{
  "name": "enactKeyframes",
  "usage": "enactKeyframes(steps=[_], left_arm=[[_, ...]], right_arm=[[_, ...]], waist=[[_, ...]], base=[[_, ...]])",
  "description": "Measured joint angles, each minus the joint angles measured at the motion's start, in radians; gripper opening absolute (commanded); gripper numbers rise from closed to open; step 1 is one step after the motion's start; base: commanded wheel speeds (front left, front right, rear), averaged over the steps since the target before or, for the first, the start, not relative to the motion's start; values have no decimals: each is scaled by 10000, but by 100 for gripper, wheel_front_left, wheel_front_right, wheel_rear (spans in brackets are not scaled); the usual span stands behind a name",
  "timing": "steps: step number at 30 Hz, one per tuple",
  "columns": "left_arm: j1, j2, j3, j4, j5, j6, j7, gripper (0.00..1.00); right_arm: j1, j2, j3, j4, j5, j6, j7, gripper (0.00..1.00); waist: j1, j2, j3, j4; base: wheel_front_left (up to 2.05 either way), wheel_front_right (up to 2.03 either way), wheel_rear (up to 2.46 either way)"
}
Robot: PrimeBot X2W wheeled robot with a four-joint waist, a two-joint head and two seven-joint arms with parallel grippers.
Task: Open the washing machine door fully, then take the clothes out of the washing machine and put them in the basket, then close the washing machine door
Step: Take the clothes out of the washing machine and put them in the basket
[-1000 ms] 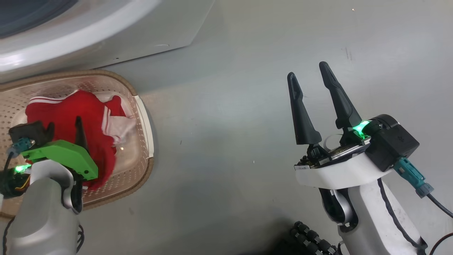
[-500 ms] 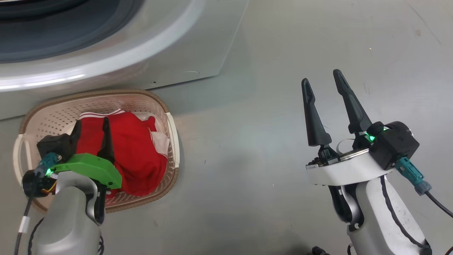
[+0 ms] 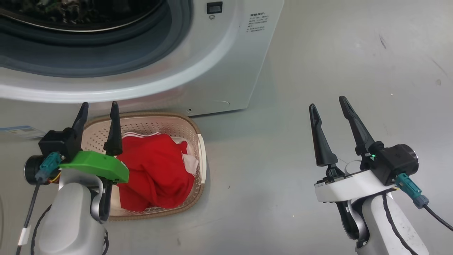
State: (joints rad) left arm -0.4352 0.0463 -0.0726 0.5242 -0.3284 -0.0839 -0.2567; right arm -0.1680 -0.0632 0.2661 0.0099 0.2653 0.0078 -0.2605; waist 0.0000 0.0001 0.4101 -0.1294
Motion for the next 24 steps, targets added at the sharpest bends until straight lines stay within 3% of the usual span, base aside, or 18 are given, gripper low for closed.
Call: enactKeyframes(steps=[12, 24], left_arm=[[1476, -17, -119, -2025, 395, -4, 0, 100], [3243, -13, -541, -2930, 648, 50, 0, 100]], right_arm=[[758, 21, -207, -25, -113, 10, 0, 100], [1666, 48, -385, -6, -123, -104, 0, 100]], waist=[[0, -1, -1457, 732], [0, 0, -2292, 1085]], base=[[0, 0, 0], [0, 0, 0]])
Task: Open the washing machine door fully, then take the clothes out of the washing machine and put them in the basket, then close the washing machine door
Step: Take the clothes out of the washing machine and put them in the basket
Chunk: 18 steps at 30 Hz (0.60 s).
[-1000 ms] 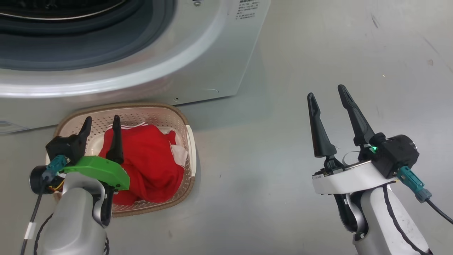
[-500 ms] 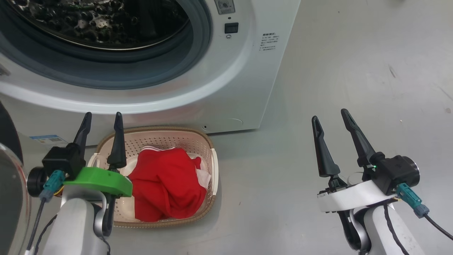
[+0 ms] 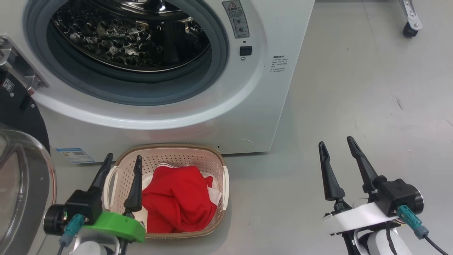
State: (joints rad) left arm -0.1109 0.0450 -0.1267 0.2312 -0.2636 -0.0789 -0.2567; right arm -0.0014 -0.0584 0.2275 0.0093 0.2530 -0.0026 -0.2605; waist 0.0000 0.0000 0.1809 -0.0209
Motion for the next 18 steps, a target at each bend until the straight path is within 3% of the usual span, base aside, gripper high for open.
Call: enactKeyframes(steps=[18], left_arm=[[1334, 4, -61, -1174, -88, 545, 2, 100]], right_arm=[[681, 67, 12, -61, 0, -104, 0, 100]], waist=[[0, 0, -452, -53]], base=[[0, 0, 0]])
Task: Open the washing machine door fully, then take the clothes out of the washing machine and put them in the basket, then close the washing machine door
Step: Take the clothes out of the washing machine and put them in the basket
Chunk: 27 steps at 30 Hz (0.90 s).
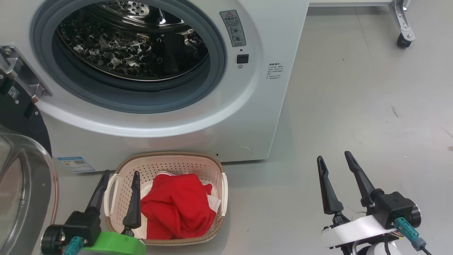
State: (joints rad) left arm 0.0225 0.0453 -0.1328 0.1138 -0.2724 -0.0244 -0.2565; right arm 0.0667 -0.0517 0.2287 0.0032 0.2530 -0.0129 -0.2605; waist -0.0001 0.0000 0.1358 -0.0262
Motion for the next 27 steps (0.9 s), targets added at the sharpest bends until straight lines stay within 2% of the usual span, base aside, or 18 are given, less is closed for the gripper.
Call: enactKeyframes(steps=[27], left_arm=[[713, 12, -280, -1246, 236, 546, 270, 100]], right_arm=[[151, 52, 67, -205, 0, -79, 0, 100]], waist=[[0, 0, 5, -116]], base=[[-4, 4, 0]])
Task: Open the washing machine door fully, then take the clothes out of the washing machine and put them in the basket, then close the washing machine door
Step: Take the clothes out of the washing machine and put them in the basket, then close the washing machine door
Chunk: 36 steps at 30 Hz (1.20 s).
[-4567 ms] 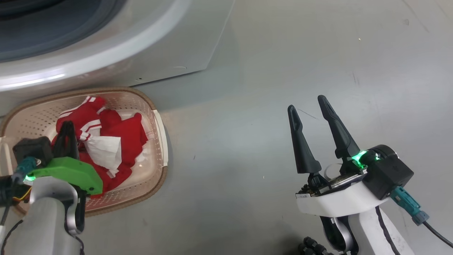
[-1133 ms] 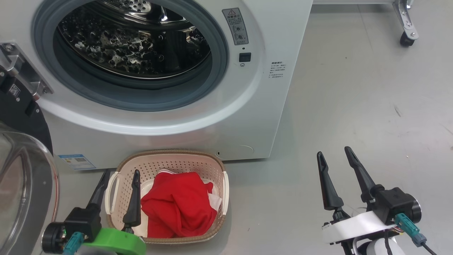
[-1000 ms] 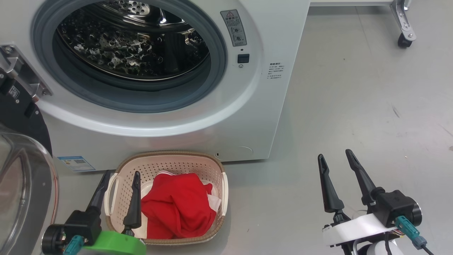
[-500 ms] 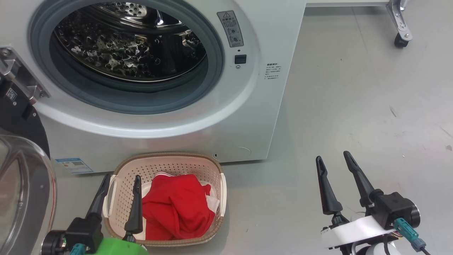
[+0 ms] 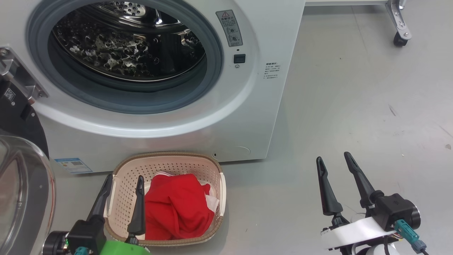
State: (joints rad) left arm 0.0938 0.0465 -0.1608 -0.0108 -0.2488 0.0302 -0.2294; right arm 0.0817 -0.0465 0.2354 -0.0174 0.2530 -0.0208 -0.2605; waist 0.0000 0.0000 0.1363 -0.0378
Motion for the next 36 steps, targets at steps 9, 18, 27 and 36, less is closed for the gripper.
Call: enactKeyframes(steps=[9, 18, 27, 36], left_arm=[[176, 4, -38, -301, 56, 13, 121, 100], [261, 4, -67, -468, 58, 90, 232, 100], [340, 17, -182, -662, 163, 117, 351, 100], [361, 56, -286, -880, 230, 113, 451, 100]], right_arm=[[25, 10, 0, -31, -2, -8, 0, 100], [47, 12, -4, -33, -2, -8, 0, 100], [58, 13, -6, -61, 0, -8, 0, 100], [81, 15, -10, -86, 0, -8, 0, 100]], waist=[[0, 0, -20, -16], [0, 0, -48, -23], [0, 0, -46, -3], [0, 0, 4, -5]], base=[[-40, 40, 0], [-70, 70, 0], [-101, 101, 0], [-95, 95, 0]])
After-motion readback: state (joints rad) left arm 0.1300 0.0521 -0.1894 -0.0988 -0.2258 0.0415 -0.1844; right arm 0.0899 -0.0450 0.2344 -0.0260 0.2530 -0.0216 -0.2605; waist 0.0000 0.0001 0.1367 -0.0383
